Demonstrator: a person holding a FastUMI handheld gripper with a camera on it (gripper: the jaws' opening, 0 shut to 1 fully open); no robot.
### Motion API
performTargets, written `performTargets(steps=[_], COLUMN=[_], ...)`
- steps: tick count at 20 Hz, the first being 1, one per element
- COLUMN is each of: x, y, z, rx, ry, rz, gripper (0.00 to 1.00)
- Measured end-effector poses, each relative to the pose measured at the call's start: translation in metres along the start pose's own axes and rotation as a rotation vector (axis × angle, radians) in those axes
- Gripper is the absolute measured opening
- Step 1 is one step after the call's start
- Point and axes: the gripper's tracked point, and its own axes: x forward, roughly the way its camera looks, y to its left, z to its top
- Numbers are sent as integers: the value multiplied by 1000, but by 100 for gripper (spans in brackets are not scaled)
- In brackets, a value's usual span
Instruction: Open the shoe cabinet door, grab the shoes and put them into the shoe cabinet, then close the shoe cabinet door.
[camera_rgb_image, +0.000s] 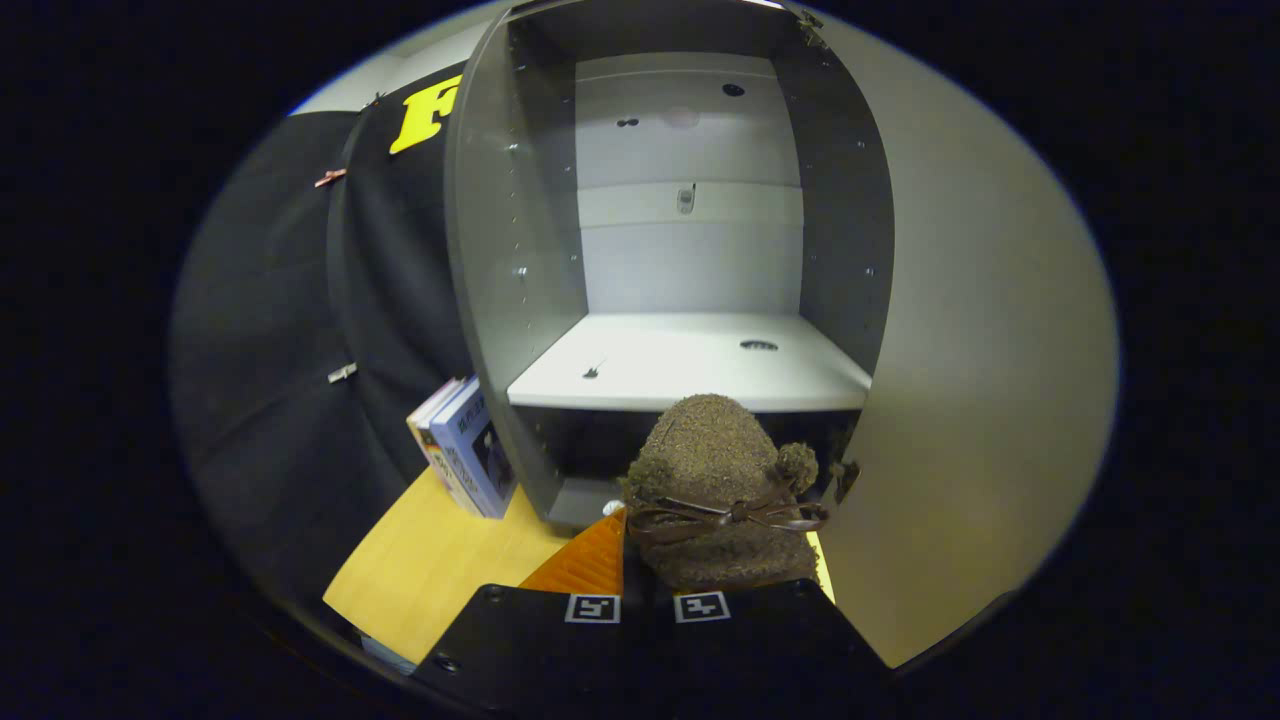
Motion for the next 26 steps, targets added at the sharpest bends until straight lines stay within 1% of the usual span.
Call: performTargets(steps=[4, 7, 10, 15, 20, 26], x=[34, 64, 96, 153, 202, 245], y=[-8, -11, -19, -25, -28, -38], z=[47, 80, 102, 115, 133, 131], rx=[-6, -32, -63, -92, -130, -56], ry=[-36, -49, -53, -14, -8, 62], rz=[-55, -71, -108, -121, -124, -118], gripper=[5, 5, 5, 5, 5, 5])
